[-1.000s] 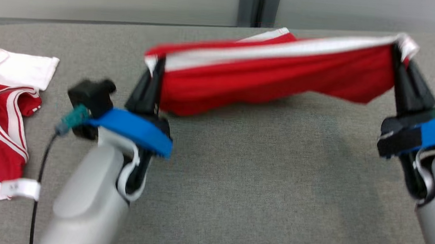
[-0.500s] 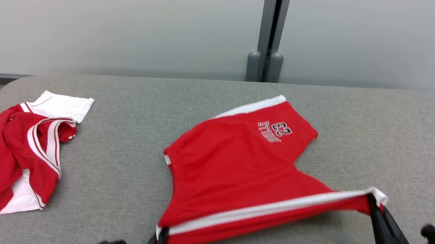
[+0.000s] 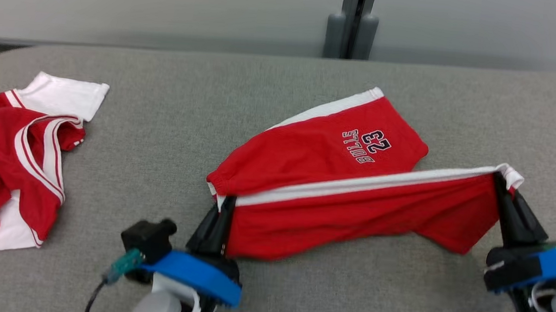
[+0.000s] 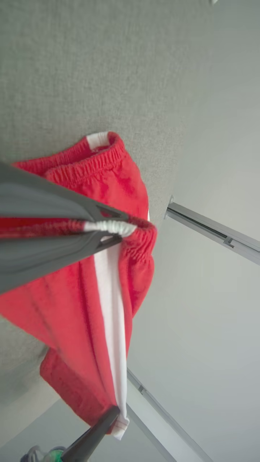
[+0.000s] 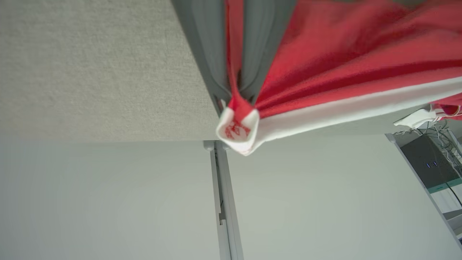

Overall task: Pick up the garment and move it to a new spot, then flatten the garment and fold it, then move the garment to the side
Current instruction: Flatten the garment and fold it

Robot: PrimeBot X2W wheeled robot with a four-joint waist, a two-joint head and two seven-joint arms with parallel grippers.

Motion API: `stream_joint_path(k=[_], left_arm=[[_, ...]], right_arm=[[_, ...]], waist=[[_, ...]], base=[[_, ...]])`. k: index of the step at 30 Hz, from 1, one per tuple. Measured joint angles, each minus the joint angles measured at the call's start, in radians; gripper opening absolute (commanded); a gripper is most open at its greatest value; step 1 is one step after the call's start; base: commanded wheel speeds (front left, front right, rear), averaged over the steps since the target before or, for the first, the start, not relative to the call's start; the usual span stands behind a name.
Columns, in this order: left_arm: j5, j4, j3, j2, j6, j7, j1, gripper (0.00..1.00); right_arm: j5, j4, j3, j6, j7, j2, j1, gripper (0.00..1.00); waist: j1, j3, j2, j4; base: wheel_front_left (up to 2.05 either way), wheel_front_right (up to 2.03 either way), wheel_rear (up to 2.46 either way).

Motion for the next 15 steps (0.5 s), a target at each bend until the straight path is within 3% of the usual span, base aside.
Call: stream_joint_path(k=[5, 15], left_arm=[[-0.051, 0.009, 0.005, -0.001, 0.000, 0.000, -0.195, 0.00], [-0.118, 0.069, -0.021, -0.001, 0.001, 0.000, -0.334, 0.00]], right_arm=[[0.020, 0.130, 0.082, -0.001, 0.040, -0.048, -0.277, 0.00], [0.019, 0.346, 0.228, -0.001, 0.069, -0.071, -0.613, 0.00]], waist=[[0.0001, 0.125, 0.0000, 0.016], [0.0001, 0.275, 0.0000, 0.074]], base=[[0.00, 0.00, 0.00], [0.00, 0.00, 0.00]])
